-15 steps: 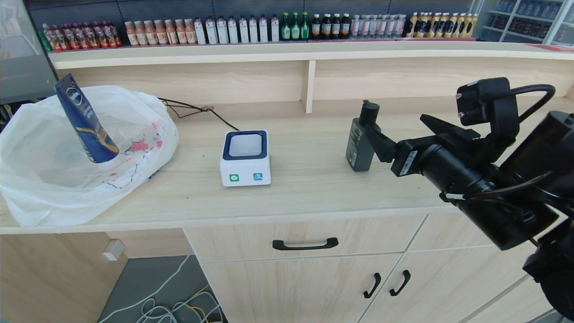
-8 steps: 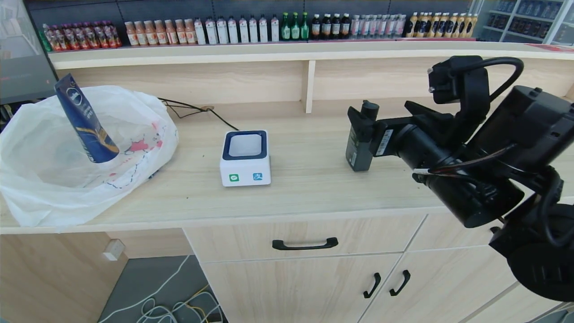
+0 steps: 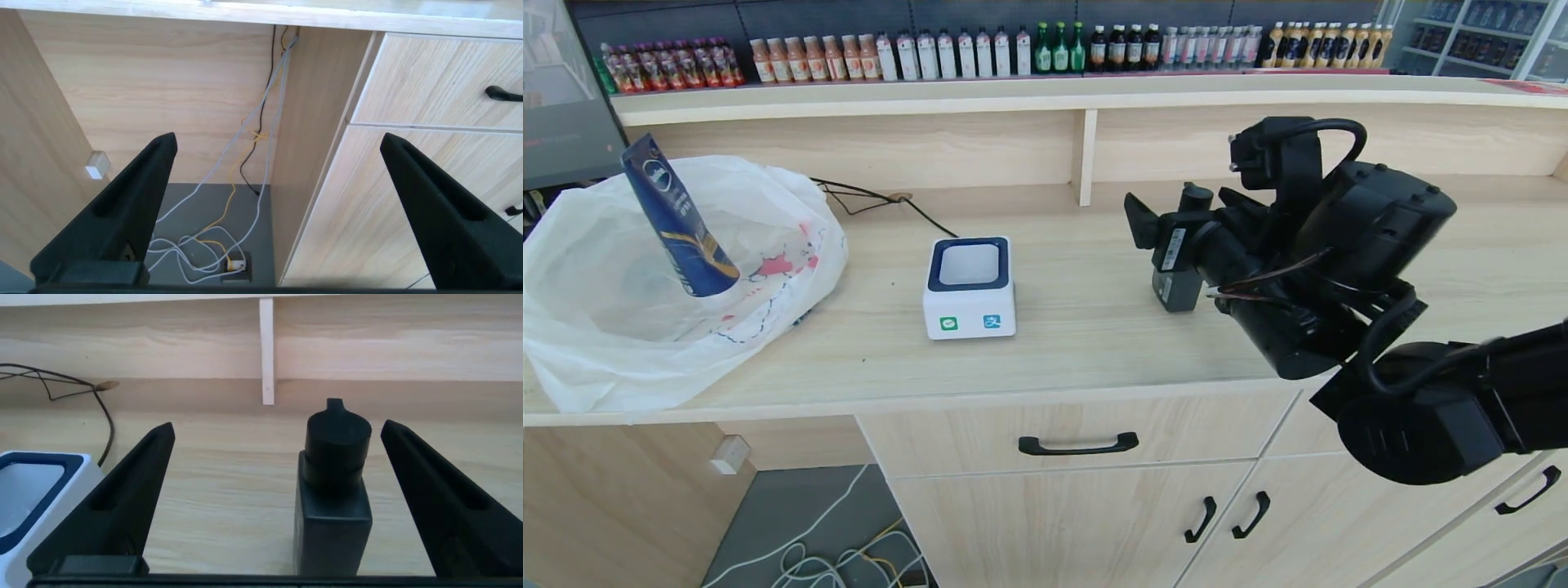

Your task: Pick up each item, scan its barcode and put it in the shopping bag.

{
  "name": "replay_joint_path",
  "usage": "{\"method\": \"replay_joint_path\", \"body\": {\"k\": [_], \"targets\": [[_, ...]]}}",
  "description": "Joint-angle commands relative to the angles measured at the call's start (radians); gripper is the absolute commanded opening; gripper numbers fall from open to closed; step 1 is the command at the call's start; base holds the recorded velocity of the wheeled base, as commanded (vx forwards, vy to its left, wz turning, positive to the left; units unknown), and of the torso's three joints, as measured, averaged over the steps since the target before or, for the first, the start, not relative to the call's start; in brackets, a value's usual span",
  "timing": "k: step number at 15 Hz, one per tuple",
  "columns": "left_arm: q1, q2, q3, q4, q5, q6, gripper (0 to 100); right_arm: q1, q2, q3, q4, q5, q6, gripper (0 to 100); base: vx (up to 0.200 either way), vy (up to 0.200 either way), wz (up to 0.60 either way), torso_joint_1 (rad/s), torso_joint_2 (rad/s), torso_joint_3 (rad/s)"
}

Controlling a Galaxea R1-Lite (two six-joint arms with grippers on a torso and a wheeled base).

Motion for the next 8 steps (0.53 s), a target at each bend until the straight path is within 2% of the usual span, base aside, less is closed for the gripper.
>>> {"method": "replay_joint_path", "body": {"k": [1, 8], "targets": [[0.0, 0.0, 0.0, 0.0, 0.0, 0.0, 100, -0.01, 0.035, -0.008, 0.0, 0.0, 0.003, 100, 0.0, 0.0, 0.0, 0.0, 0.0, 0.0], [-0.002, 0.0, 0.0, 0.0, 0.0, 0.0, 100, -0.041, 0.074, -0.008, 0.0, 0.006, 0.044, 100, 0.0, 0.0, 0.0, 0.0, 0.0, 0.0]]}}
